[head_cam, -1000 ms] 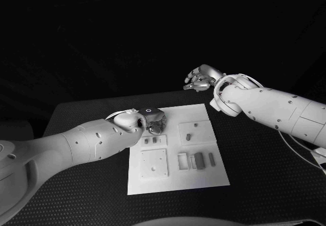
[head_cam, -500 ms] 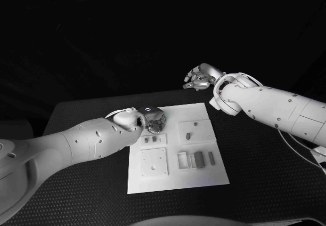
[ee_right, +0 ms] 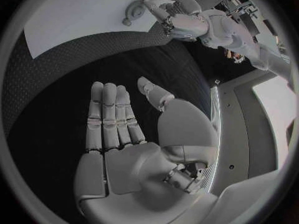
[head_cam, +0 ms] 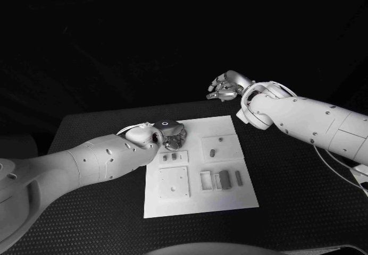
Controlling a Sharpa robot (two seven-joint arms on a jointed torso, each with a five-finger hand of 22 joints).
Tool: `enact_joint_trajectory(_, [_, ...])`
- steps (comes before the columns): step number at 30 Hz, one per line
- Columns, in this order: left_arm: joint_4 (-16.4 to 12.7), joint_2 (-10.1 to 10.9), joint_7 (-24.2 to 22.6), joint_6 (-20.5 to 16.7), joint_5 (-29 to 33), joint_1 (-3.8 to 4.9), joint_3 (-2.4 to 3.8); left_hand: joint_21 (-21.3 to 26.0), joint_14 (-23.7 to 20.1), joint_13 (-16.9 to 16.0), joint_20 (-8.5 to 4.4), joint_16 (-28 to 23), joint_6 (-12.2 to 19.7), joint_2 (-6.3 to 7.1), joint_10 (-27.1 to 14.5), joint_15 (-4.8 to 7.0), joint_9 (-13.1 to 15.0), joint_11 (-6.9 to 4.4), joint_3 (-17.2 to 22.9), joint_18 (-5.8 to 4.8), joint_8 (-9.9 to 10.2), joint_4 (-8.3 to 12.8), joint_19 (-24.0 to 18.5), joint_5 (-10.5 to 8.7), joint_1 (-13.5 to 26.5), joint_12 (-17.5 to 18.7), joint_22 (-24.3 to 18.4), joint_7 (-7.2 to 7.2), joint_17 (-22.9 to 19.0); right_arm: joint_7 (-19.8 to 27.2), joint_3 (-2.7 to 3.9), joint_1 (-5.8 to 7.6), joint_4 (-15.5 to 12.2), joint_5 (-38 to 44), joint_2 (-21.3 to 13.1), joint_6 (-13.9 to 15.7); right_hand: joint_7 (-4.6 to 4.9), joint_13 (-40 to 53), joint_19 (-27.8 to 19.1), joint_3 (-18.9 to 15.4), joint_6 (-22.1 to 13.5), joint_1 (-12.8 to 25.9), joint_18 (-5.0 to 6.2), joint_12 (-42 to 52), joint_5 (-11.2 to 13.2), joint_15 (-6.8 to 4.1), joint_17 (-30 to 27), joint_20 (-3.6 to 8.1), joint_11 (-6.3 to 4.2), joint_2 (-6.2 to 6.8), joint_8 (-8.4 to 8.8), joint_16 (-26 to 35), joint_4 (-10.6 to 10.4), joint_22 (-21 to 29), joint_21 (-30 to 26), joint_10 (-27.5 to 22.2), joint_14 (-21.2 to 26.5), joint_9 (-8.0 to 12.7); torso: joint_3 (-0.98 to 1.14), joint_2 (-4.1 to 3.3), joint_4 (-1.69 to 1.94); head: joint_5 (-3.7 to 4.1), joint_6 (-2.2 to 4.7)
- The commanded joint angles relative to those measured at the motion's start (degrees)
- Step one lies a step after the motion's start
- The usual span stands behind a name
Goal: Assemble the parts on the task board
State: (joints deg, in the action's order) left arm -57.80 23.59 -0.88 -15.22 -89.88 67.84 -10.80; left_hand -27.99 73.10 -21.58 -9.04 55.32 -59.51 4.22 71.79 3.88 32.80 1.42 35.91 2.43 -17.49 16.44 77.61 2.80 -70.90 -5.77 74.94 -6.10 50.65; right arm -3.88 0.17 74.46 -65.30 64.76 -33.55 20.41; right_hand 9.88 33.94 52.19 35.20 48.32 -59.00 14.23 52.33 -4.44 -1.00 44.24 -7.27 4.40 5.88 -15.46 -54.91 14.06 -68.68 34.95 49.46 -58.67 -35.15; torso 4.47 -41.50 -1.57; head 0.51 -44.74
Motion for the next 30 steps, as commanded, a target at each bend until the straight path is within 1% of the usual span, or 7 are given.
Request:
enact_joint_trajectory(1, [-0.42,0.42,-1.67,-3.55,4.11,-0.09,0.02,-0.36,0.49,-0.52,-0.34,0.34,-0.72,-0.34,2.85,0.32,0.16,0.79,0.61,5.17,-0.47,-0.03,0.33,0.31,-0.35,-0.26,1.31,0.0,-0.22,0.71,0.02,0.0,0.0,-0.06,-0.02,0.19,0.31,-0.1,-0.08,-0.18,0.0,0.12,0.77,-0.22,-0.11,-0.07,0.1,-0.09,-0.06,-0.18,0.03,0.3,-0.08,0.09,-0.39,0.26,-0.46,-0.05,0.02,0.01,0.02,0.03,0.06])
enact_joint_trajectory(8, [-2.26,1.91,-2.6,-4.25,7.17,-0.05,0.64,-0.58,0.75,-0.59,-0.52,0.52,-0.95,-0.4,3.16,0.44,0.22,0.66,0.84,5.12,-0.51,-0.06,0.59,0.3,-0.12,-0.23,1.31,0.1,-0.37,0.71,0.02,0.0,0.02,-0.06,-0.18,0.16,0.31,-0.18,-0.08,-0.2,-0.01,0.09,0.77,-0.24,-0.11,-0.06,0.16,-0.09,-0.06,-0.16,0.03,0.41,-0.07,0.08,-0.45,0.27,-0.5,-0.05,0.03,0.02,0.06,-0.02,0.1])
enact_joint_trajectory(12, [-4.08,3.05,-3.18,-3.28,8.54,0.01,2.42,-0.71,0.88,-0.63,-0.6,0.62,-1.07,-0.41,3.32,0.48,0.25,0.61,0.89,5.07,-0.53,-0.09,0.71,0.3,0.12,-0.21,1.32,0.13,-0.45,0.71,0.02,0.0,0.08,-0.06,-0.25,0.16,0.31,-0.23,-0.07,-0.21,-0.01,0.07,0.77,-0.24,-0.11,-0.06,0.21,-0.09,-0.06,-0.14,0.03,0.49,-0.06,0.08,-0.49,0.28,-0.53,-0.04,0.03,0.05,0.07,-0.09,0.17])
enact_joint_trajectory(14, [-5.82,4.19,-3.32,-2.46,9.4,0.33,2.87,-0.77,0.93,-0.65,-0.64,0.67,-1.13,-0.44,3.39,0.51,0.27,0.58,0.91,5.06,-0.54,-0.08,0.75,0.3,0.2,-0.2,1.33,0.16,-0.48,0.7,0.02,0.0,0.1,-0.08,-0.33,0.08,0.31,-0.26,-0.07,-0.21,-0.02,0.05,0.77,-0.25,-0.11,-0.06,0.23,-0.09,-0.06,-0.13,0.03,0.52,-0.06,0.08,-0.5,0.28,-0.54,-0.04,-0.01,0.07,0.13,-0.14,0.16])
enact_joint_trajectory(18, [-9.73,6.69,-3.22,-0.59,10.15,1.58,3.06,-0.8,0.95,-0.65,-0.66,0.7,-1.15,-0.47,3.4,0.52,0.27,0.58,0.93,5.05,-0.53,-0.08,0.76,0.3,0.25,-0.17,1.33,0.16,-0.49,0.75,0.02,0.0,0.13,-0.18,-0.44,0.05,0.31,-0.29,-0.06,-0.22,-0.02,0.05,0.77,-0.25,-0.11,-0.06,0.26,-0.09,-0.05,-0.13,0.02,0.57,-0.06,0.08,-0.53,0.29,-0.56,-0.03,-0.02,0.14,0.24,-0.31,0.25])
enact_joint_trajectory(24, [-17.17,12.2,-2.15,3.15,10.54,3.24,3.16,-0.91,1.04,-0.68,-0.72,0.84,-1.22,-0.52,3.5,0.55,0.29,0.54,0.92,5.01,-0.52,-0.06,0.79,0.28,0.47,-0.12,1.35,0.18,-0.53,1.01,0.02,-0.01,0.81,-0.47,-0.47,0.14,0.32,-0.4,-0.08,-0.23,-0.04,0.0,0.77,-0.28,-0.12,-0.04,0.35,-0.1,-0.04,-0.11,0.03,0.73,-0.03,0.07,-0.62,0.26,-0.56,-0.02,-0.11,0.31,0.47,-0.38,0.19])
enact_joint_trajectory(30, [-22.2,16.21,-0.73,4.55,10.6,3.42,3.08,-0.99,1.09,-0.7,-0.77,0.94,-1.28,-0.5,3.59,0.57,0.31,0.52,0.91,4.99,-0.52,-0.05,0.8,0.27,0.59,-0.1,1.36,0.21,-0.54,1.14,0.02,-0.01,0.82,-0.57,-0.72,0.15,0.33,-0.49,-0.11,-0.25,-0.07,-0.02,0.77,-0.31,-0.12,-0.02,0.43,-0.12,-0.02,-0.12,0.03,0.88,-0.03,0.07,-0.7,0.22,-0.56,-0.01,-0.27,0.57,0.83,-0.28,-0.12])
